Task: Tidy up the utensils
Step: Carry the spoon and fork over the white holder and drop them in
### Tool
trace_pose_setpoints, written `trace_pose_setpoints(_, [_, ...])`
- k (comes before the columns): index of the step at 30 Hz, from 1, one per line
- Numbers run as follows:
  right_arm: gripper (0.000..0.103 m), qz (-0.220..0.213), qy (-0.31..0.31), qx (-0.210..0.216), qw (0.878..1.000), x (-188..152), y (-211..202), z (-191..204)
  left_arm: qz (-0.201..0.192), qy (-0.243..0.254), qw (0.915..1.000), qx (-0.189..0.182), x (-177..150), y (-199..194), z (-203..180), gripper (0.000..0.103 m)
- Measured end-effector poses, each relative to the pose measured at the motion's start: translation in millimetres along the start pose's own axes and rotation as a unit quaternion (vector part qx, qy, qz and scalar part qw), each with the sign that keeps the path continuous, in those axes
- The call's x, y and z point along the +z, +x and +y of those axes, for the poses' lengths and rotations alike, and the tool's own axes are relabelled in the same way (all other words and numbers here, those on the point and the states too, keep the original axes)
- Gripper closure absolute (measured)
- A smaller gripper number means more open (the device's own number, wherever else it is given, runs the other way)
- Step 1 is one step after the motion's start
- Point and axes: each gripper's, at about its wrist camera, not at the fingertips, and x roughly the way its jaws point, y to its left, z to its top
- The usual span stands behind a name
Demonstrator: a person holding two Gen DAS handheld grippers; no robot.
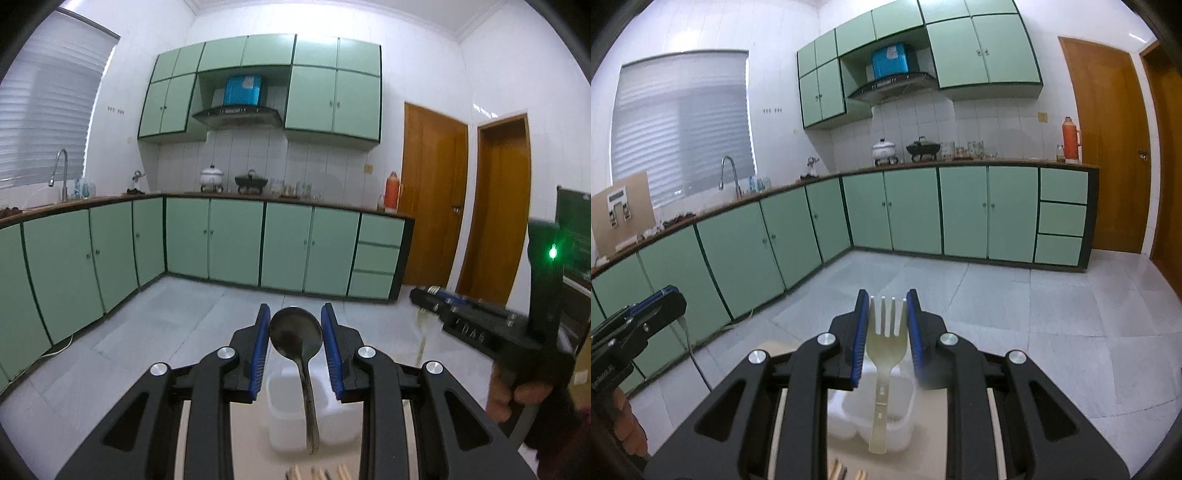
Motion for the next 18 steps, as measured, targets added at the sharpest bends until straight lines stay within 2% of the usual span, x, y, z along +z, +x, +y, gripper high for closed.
trace_pose_setpoints(3, [0.084, -0.016, 0.011, -0.001, 1.0, 13, 16, -4, -0.011, -0.01, 0.9999, 0.0, 12, 23, 1, 0.075])
trace_pose_setpoints(6, [0.084, -0.012, 0.019, -0.005, 1.0, 13, 36, -10, -0.004, -0.024, 0.9997, 0.003, 11, 49, 7, 0.075])
trace_pose_setpoints(11, [0.084, 0.019, 0.032, -0.007, 0.999, -2, 68, -17, 0.043, -0.014, 0.9988, 0.018, -16, 97, 14, 0.075])
trace_pose_setpoints(18, [0.083, 0.061, 0.038, -0.002, 0.997, -35, 91, -12, 0.095, -0.012, 0.9952, 0.024, -54, 127, 17, 0.075])
